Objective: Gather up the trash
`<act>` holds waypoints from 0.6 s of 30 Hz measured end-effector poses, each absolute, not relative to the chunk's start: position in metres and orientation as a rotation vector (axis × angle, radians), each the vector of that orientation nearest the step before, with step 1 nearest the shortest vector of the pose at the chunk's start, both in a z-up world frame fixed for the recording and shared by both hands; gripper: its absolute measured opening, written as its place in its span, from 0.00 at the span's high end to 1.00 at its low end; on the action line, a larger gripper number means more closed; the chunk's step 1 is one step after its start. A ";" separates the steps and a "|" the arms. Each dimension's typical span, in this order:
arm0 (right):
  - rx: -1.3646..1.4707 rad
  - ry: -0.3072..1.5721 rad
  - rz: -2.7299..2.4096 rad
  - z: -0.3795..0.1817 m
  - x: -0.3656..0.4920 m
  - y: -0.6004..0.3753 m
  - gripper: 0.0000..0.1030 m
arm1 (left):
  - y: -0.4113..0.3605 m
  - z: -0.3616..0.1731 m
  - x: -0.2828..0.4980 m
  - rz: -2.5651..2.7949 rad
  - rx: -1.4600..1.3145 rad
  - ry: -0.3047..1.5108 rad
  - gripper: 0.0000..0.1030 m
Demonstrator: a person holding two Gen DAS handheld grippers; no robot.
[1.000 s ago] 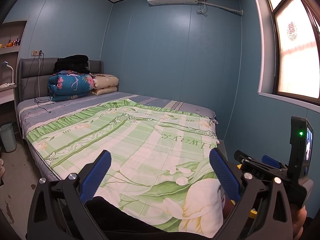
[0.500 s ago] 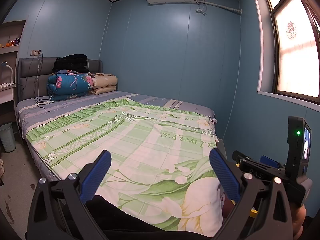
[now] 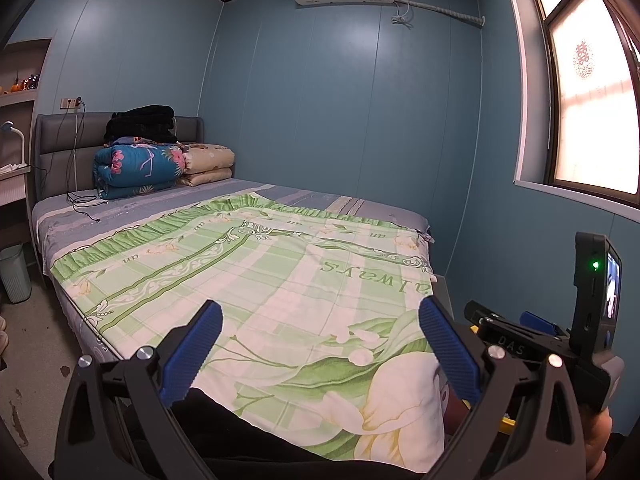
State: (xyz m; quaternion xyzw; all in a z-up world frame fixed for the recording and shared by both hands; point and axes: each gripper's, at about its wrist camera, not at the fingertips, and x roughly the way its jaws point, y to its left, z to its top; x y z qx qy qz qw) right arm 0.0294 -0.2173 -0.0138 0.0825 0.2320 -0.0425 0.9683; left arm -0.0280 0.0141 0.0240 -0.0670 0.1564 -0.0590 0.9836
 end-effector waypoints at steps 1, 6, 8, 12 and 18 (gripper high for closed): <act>0.168 0.470 -0.086 -0.014 0.029 -0.218 0.08 | 0.014 0.024 -0.028 -0.120 -0.135 0.316 0.08; 0.169 0.476 -0.089 -0.015 0.029 -0.218 0.08 | 0.015 0.023 -0.027 -0.120 -0.134 0.324 0.08; 0.170 0.476 -0.089 -0.014 0.028 -0.218 0.08 | 0.015 0.023 -0.027 -0.126 -0.138 0.325 0.08; 0.169 0.477 -0.088 -0.014 0.028 -0.218 0.08 | 0.014 0.022 -0.029 -0.130 -0.132 0.315 0.08; 0.172 0.482 -0.088 -0.017 0.028 -0.219 0.08 | 0.014 0.023 -0.030 -0.134 -0.118 0.312 0.08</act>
